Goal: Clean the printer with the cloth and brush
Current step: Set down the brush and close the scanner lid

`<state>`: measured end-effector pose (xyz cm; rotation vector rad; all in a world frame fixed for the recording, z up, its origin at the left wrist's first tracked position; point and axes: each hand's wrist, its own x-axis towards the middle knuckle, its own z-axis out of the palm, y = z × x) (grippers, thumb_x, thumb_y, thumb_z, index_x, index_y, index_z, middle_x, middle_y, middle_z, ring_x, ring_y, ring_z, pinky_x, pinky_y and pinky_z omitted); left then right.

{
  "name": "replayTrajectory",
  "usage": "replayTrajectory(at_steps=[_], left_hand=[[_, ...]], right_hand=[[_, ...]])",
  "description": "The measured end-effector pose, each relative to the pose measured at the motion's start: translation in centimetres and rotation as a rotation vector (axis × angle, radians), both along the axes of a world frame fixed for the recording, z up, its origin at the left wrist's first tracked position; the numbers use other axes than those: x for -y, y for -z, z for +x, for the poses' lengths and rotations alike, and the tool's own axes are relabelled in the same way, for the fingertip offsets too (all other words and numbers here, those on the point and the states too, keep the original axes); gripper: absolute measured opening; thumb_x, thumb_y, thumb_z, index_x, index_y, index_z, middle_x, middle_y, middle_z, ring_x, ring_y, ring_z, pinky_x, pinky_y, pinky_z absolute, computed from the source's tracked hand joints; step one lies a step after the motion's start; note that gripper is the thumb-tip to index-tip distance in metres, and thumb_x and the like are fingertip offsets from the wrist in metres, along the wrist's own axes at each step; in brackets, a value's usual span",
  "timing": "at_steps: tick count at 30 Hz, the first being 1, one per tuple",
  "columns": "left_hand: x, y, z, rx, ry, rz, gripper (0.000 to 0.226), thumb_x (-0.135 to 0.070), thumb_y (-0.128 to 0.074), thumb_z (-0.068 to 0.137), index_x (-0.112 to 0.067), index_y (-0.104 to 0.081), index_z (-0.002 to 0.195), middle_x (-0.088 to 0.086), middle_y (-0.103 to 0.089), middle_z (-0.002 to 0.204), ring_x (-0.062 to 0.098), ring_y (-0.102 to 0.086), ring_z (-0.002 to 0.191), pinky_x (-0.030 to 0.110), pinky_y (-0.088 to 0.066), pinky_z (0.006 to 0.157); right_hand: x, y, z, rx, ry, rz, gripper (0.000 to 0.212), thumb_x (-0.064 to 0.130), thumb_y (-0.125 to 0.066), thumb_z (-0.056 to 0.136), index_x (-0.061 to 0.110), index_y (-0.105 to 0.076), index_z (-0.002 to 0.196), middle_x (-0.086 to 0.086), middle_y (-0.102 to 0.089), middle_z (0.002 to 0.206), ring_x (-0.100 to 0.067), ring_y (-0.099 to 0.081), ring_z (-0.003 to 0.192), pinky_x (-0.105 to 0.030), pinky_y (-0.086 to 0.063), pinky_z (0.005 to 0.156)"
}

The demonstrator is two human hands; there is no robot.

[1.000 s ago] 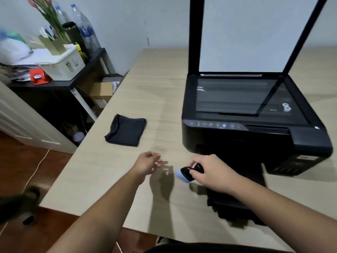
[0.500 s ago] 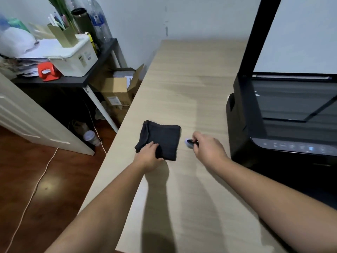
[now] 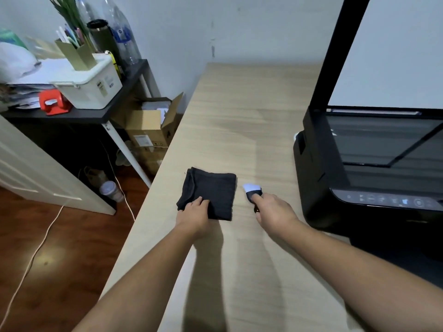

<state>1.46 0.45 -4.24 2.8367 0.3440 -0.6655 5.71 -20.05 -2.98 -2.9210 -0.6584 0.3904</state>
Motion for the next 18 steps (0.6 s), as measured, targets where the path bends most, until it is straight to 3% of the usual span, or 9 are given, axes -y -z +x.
replayTrajectory(at_steps=[2, 4, 7, 10, 15, 18], left_hand=[[0.8, -1.5, 0.9, 0.062, -0.029, 0.053, 0.053, -0.033, -0.052, 0.089, -0.019, -0.037, 0.137, 0.004, -0.036, 0.146, 0.026, -0.037, 0.131, 0.041, -0.036, 0.103], [1.6, -3.5, 2.4, 0.115, -0.039, 0.055, 0.051, -0.034, -0.053, 0.088, -0.018, -0.04, 0.134, 0.006, -0.041, 0.139, 0.028, -0.039, 0.127, 0.041, -0.037, 0.1], [5.0, -7.8, 6.3, 0.24, 0.041, 0.042, 0.053, -0.035, -0.053, 0.089, -0.017, -0.038, 0.137, 0.007, -0.038, 0.143, 0.029, -0.037, 0.131, 0.043, -0.037, 0.1], [9.8, -12.7, 10.0, 0.38, 0.112, 0.021, 0.056, -0.035, -0.053, 0.09, -0.018, -0.035, 0.14, 0.006, -0.034, 0.148, 0.027, -0.034, 0.134, 0.042, -0.036, 0.102], [16.4, -18.4, 14.1, 0.57, 0.175, -0.024, 0.06, -0.035, -0.055, 0.089, -0.018, -0.032, 0.142, 0.005, -0.029, 0.151, 0.027, -0.031, 0.137, 0.042, -0.032, 0.106], [21.3, -22.1, 17.0, 0.707, 0.197, -0.051, 0.068, -0.037, -0.056, 0.087, -0.018, -0.027, 0.145, 0.007, -0.022, 0.156, 0.029, -0.027, 0.14, 0.044, -0.029, 0.11]], right_hand=[[0.2, -2.8, -0.1, 0.056, -0.039, 0.065, 0.024, 0.013, -0.044, 0.089, 0.012, -0.047, 0.113, -0.009, -0.054, 0.108, -0.029, -0.051, 0.098, -0.031, -0.034, 0.067], [0.6, -6.3, 0.0, 0.136, -0.059, 0.152, 0.023, 0.019, -0.045, 0.09, 0.01, -0.051, 0.111, -0.009, -0.055, 0.107, -0.029, -0.052, 0.097, -0.032, -0.037, 0.067], [4.2, -12.2, 1.9, 0.357, -0.034, 0.299, 0.025, 0.023, -0.049, 0.089, 0.011, -0.057, 0.109, -0.007, -0.059, 0.107, -0.026, -0.054, 0.102, -0.037, -0.048, 0.081], [9.9, -17.8, 4.8, 0.512, 0.068, 0.329, 0.024, 0.023, -0.051, 0.087, 0.013, -0.06, 0.108, -0.005, -0.06, 0.111, -0.023, -0.054, 0.105, -0.036, -0.048, 0.085], [19.1, -22.4, 9.2, 0.605, 0.256, 0.307, 0.027, 0.023, -0.05, 0.088, 0.016, -0.058, 0.113, -0.003, -0.056, 0.125, -0.023, -0.047, 0.117, -0.036, -0.044, 0.091], [24.8, -25.0, 12.5, 0.643, 0.3, 0.29, 0.042, 0.024, -0.052, 0.088, 0.019, -0.049, 0.13, -0.003, -0.04, 0.145, -0.024, -0.035, 0.13, -0.036, -0.035, 0.105]])
